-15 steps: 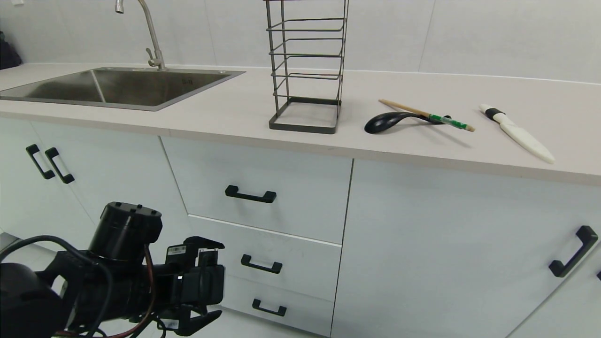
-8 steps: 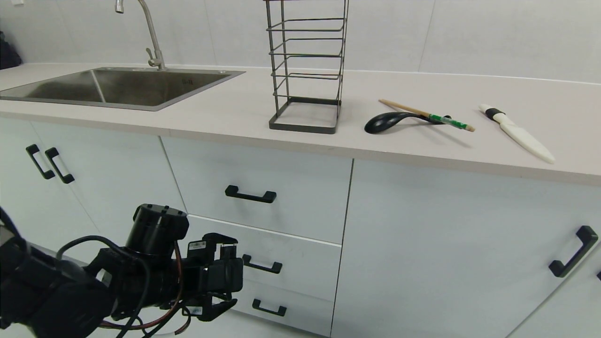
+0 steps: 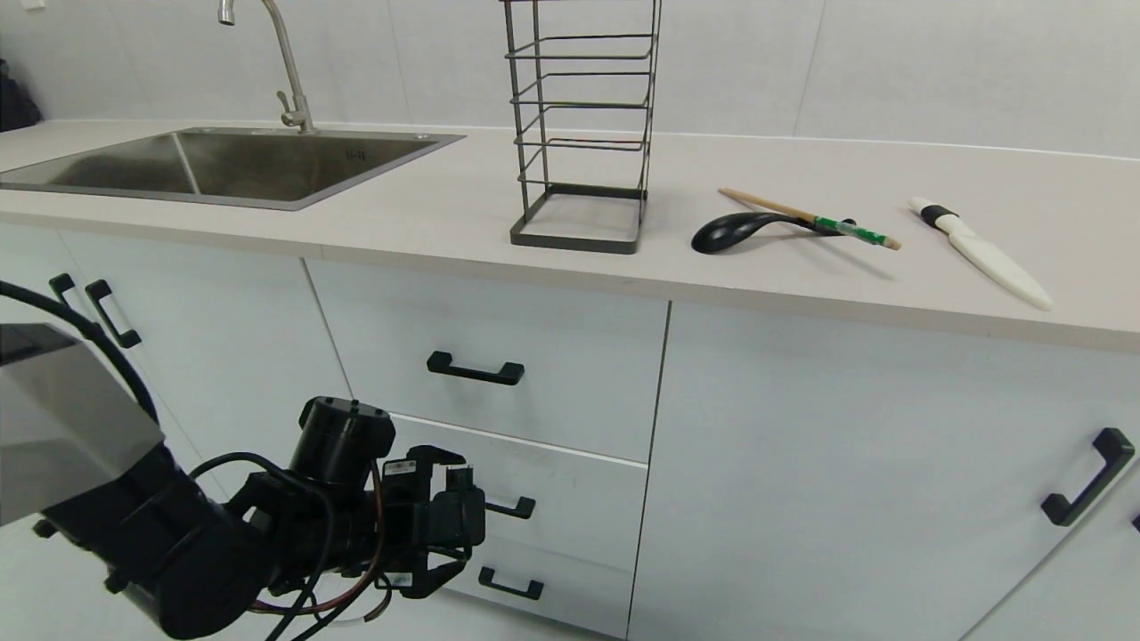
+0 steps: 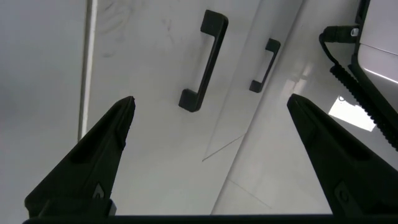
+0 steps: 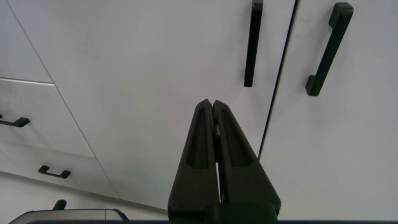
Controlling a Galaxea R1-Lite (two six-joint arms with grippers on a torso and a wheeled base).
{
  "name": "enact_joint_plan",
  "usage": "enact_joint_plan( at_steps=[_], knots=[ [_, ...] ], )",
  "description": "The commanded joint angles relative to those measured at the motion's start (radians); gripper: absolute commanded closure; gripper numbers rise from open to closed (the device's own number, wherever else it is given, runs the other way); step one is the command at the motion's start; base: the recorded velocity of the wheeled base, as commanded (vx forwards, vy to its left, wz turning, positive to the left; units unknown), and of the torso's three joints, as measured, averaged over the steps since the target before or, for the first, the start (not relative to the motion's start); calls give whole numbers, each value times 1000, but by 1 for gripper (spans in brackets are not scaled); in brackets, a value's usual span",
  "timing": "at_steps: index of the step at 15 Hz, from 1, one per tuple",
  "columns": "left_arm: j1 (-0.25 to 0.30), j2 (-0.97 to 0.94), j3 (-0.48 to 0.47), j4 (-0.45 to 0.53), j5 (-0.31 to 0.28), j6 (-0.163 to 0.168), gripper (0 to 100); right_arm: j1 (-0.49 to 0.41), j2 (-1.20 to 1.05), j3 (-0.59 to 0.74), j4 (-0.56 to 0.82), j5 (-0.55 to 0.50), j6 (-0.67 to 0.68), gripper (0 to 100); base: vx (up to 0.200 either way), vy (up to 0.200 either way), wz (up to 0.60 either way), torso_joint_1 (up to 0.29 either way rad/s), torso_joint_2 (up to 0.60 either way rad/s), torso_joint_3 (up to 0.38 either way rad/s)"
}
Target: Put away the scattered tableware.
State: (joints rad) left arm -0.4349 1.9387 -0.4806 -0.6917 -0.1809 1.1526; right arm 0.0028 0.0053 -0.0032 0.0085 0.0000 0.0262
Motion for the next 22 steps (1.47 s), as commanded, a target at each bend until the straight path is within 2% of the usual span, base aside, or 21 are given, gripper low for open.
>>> enact_joint_plan(
  at_steps=[1,4,10,22],
  knots=[
    [-11,69,-19,-17,0,-1,0,0,2,0,1,0,0,100,0,0,0,0,0,0],
    [-24,120,-24,-22,1,1,0,0,1,0,1,0,1,100,0,0,0,0,0,0],
    [-24,238,-21,-164,1,-1,0,0,1,0,1,0,0,100,0,0,0,0,0,0],
    [-24,296,-73,-170,1,-2,0,0,1,0,1,0,0,100,0,0,0,0,0,0]
  ],
)
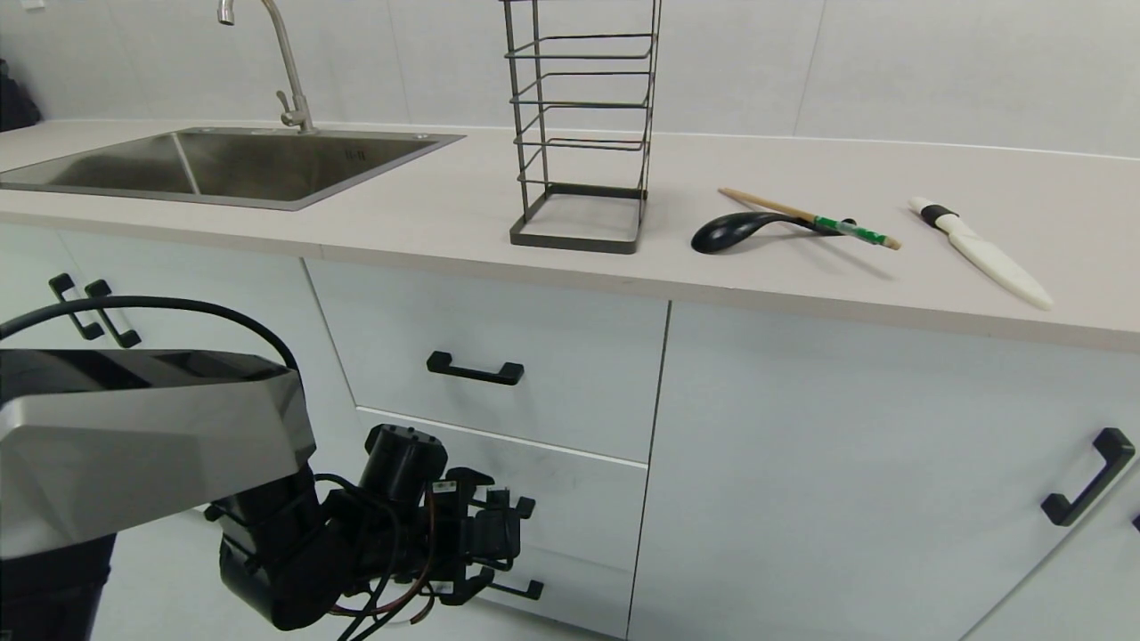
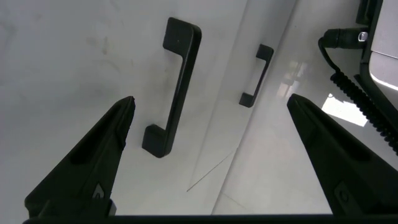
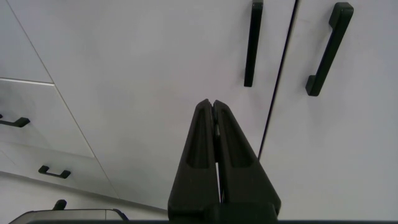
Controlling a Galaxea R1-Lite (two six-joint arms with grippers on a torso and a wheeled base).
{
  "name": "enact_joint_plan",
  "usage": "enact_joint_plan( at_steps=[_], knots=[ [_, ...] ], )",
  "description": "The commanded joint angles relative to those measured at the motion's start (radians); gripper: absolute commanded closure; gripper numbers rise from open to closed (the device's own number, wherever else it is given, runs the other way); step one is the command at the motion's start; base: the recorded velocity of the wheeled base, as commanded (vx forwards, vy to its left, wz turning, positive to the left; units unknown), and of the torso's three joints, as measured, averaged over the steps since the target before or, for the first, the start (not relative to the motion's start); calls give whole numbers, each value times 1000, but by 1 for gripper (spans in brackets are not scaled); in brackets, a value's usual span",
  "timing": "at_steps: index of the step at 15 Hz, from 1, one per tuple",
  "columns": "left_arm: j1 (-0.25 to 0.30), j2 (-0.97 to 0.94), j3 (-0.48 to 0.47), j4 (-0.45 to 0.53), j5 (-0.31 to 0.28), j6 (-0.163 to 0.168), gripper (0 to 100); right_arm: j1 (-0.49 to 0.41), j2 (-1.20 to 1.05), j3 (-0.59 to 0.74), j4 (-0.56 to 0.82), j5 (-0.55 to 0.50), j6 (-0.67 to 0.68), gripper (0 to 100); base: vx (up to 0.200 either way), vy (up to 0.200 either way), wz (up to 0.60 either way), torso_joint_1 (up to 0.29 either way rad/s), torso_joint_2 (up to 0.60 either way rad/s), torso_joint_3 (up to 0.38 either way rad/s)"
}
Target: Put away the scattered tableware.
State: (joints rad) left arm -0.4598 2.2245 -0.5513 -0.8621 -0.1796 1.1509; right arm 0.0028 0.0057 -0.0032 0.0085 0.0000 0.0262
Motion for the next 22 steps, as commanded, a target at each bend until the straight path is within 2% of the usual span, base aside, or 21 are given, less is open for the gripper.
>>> enact_joint_plan(
  at_steps=[1,5,9,18,20,22],
  knots=[
    [0,20,-2,0,0,1,0,0,0,0,1,0,0,100,0,0,0,0,0,0],
    [-2,46,-6,-6,0,3,0,0,2,0,1,0,0,100,0,0,0,0,0,0],
    [-2,92,-9,-64,0,0,0,0,0,0,-1,0,0,100,0,0,0,0,0,0],
    [-2,123,-30,-64,3,1,0,0,2,0,-1,0,0,100,0,0,0,0,0,0],
    [-3,130,-55,-75,42,1,0,0,2,0,-1,0,0,100,0,0,0,0,0,0],
    [-8,138,-81,-78,43,1,0,0,2,0,-1,0,0,100,0,0,0,0,0,0]
  ],
)
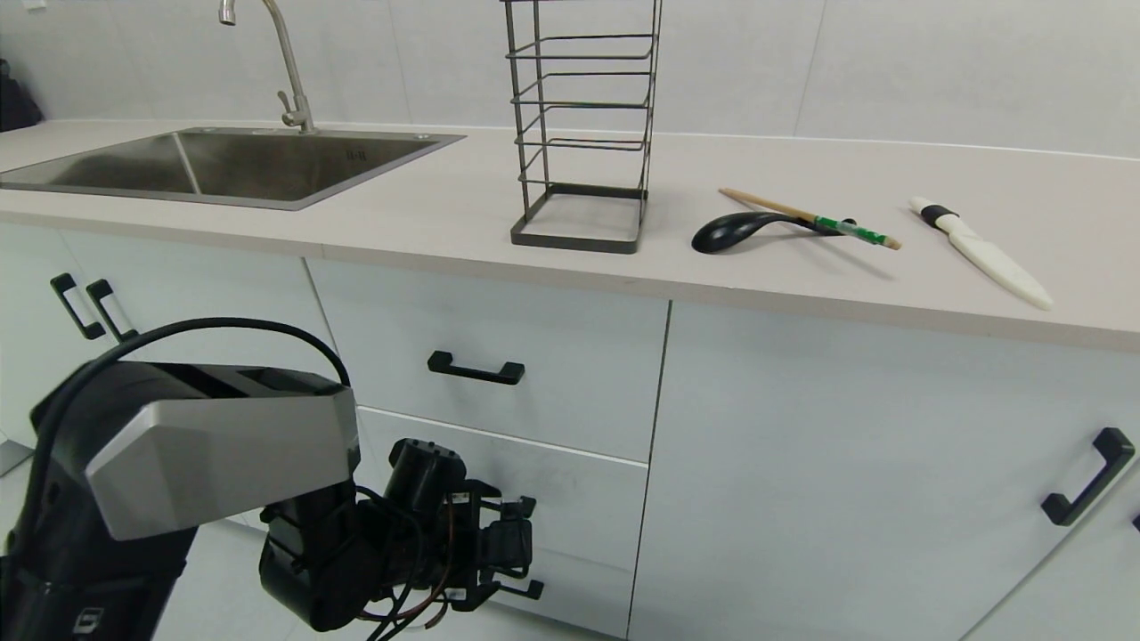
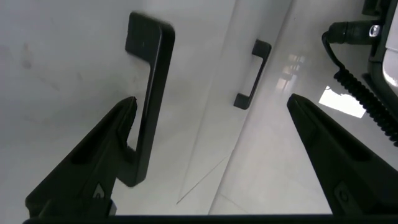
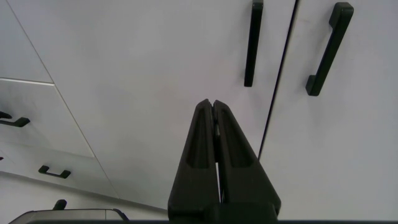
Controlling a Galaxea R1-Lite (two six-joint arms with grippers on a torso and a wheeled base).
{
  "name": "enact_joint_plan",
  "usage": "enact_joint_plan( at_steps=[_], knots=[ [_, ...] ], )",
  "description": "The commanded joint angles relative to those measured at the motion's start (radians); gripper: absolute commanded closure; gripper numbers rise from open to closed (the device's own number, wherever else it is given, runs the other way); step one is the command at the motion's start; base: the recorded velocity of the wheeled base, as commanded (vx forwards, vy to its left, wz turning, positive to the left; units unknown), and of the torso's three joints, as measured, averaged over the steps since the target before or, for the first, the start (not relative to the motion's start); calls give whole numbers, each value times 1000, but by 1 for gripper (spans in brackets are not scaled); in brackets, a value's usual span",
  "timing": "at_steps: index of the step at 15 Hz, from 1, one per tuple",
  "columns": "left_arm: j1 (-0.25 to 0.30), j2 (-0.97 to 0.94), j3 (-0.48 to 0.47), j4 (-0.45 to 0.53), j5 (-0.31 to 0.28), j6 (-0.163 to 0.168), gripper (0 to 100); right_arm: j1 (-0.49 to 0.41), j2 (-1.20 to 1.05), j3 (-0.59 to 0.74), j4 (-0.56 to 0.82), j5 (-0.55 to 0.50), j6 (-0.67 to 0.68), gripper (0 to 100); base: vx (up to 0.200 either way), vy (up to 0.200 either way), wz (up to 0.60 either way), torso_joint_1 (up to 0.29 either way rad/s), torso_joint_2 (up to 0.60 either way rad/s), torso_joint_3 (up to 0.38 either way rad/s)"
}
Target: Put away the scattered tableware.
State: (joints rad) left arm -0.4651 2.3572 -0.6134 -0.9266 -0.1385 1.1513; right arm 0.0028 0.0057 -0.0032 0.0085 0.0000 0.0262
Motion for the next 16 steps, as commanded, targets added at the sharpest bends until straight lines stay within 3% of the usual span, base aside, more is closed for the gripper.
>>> enact_joint_plan(
  at_steps=[1,5,16],
  knots=[
    [-6,8,-19,-12,2,-1,0,0,2,0,1,0,1,100,0,0,0,0,0,0],
    [-20,34,-11,-9,-1,-4,0,0,2,0,1,0,0,100,0,0,0,0,0,0],
    [-20,-75,133,-11,0,-5,0,0,0,0,-1,0,0,100,0,0,0,0,0,0]
  ],
)
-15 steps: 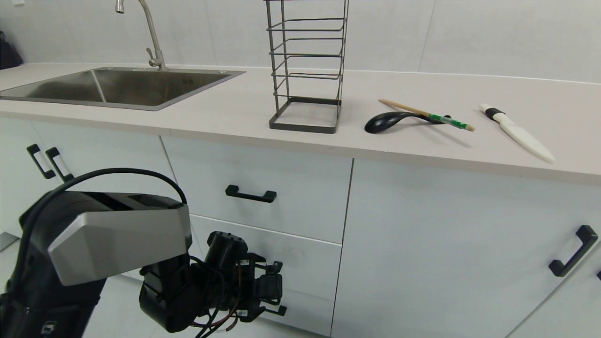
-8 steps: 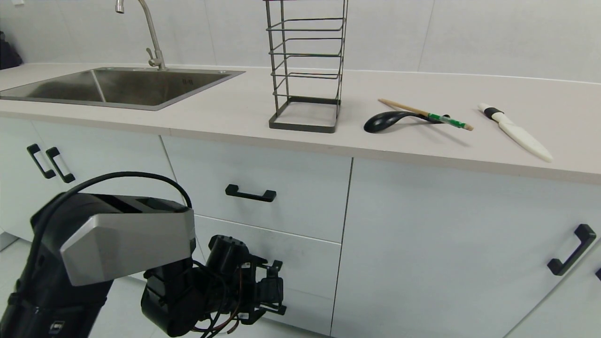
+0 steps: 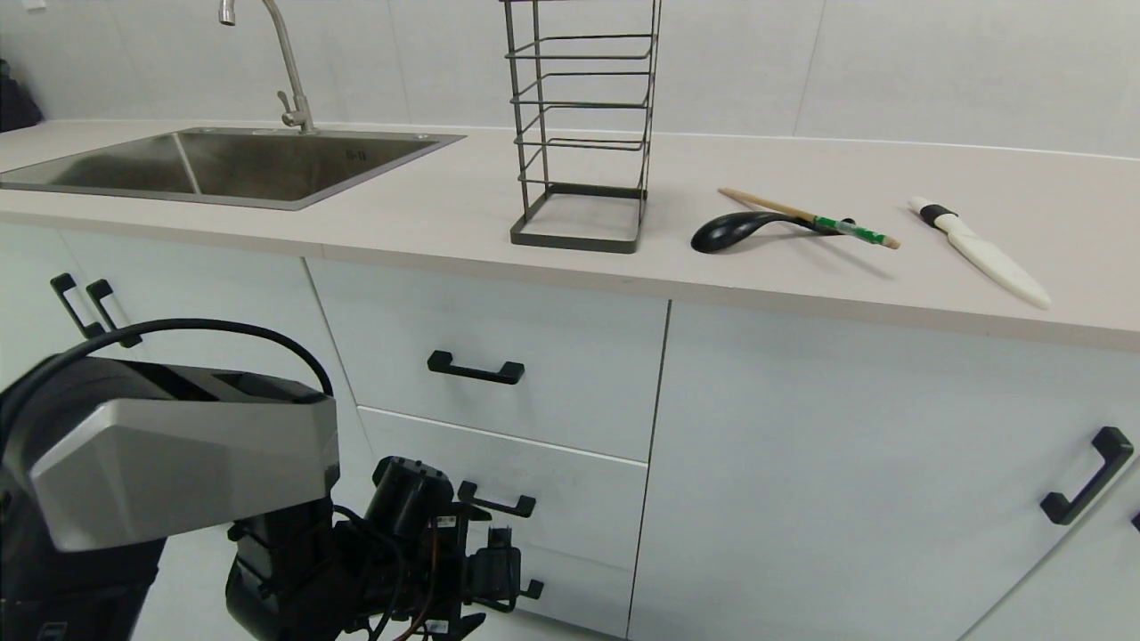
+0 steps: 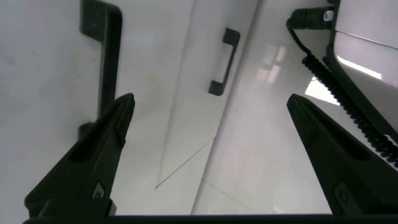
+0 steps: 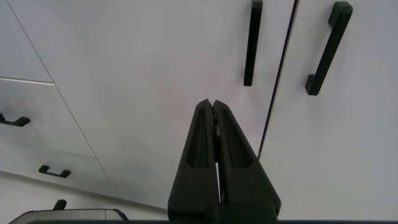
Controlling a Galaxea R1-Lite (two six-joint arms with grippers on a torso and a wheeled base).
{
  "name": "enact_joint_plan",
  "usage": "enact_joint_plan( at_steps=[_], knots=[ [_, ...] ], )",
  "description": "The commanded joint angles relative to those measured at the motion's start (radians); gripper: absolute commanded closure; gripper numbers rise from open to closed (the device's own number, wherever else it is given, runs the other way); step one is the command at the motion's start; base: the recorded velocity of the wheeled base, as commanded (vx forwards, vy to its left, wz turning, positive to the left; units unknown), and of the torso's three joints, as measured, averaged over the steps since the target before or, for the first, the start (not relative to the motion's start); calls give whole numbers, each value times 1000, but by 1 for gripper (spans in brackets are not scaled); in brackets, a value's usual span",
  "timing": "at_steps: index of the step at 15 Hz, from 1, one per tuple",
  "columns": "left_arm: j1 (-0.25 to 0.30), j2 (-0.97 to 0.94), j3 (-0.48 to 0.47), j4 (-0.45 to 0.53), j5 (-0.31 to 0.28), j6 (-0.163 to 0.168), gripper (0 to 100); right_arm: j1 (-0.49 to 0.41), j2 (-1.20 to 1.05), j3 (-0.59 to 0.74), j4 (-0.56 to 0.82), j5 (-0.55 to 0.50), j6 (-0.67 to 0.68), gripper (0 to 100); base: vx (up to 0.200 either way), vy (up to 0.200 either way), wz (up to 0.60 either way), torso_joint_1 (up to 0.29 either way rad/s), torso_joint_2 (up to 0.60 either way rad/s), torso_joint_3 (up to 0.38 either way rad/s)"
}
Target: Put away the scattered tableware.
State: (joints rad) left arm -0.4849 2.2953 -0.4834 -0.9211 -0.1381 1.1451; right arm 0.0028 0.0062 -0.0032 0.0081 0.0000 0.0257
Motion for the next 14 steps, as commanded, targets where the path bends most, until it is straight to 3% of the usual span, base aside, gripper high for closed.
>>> enact_joint_plan(
  at_steps=[1,8,14],
  knots=[
    [0,-13,3,-16,0,1,0,0,1,0,1,0,0,100,0,0,0,0,0,0],
    [6,-25,-9,-62,-2,-4,0,0,1,0,1,0,0,100,0,0,0,0,0,0],
    [6,96,-109,-62,-5,4,0,0,0,0,0,0,0,100,0,0,0,0,0,0]
  ],
)
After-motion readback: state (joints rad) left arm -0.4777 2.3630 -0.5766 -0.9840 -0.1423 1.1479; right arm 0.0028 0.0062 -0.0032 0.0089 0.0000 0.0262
